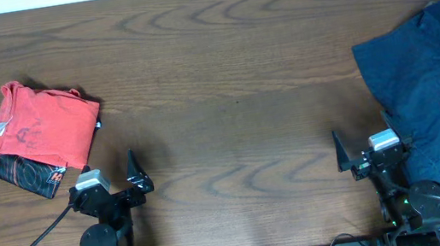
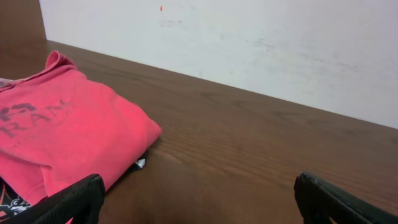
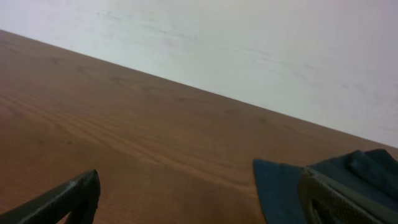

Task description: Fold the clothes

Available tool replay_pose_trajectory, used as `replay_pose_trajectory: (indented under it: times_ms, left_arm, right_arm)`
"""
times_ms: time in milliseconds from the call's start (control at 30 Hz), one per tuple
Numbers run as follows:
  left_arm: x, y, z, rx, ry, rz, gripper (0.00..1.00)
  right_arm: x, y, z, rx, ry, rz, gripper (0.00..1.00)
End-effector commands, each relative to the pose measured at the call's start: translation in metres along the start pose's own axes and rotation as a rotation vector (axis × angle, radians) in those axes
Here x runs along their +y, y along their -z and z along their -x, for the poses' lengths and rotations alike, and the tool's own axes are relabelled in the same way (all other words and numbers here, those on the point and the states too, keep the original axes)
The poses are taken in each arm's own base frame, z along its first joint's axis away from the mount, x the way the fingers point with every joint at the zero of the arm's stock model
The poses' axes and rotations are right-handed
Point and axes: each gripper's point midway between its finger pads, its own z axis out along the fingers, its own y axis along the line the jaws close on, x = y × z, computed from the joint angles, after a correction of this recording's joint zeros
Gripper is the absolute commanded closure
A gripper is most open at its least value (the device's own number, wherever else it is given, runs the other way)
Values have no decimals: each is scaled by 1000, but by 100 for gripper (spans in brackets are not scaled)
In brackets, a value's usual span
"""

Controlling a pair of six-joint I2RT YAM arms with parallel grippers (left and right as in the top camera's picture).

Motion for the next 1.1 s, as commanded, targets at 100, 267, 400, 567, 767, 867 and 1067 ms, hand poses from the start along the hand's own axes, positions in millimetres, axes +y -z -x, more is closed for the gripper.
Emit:
replay_pose_trajectory:
  times_ms: [100,267,400,567,767,867,1067]
  left_arm:
    - [5,-2,-17,39,-8,15,2]
    - [3,-1,-11,28,-8,11,2]
    - [1,0,-6,41,-8,9,2]
    - [-5,4,-8,149,-12,-1,2]
    - [-6,5,-3,337,-19,46,2]
    - [-6,7,-4,478,-25,81,2]
    - [-4,10,-7,754,-36,151,2]
  right_arm:
    - [-7,0,-2,8,-65,-45,1]
    - [-8,1,0,16,-70,-49,1]
    - [-16,0,5,35,-99,-84,1]
    - [-22,-4,16,105,-147,-94,1]
    - [-28,-22,21,322,-181,-70,1]
    - [-34,-34,15,480,-209,-64,1]
    - [-64,-55,-5,823,-259,-125,1]
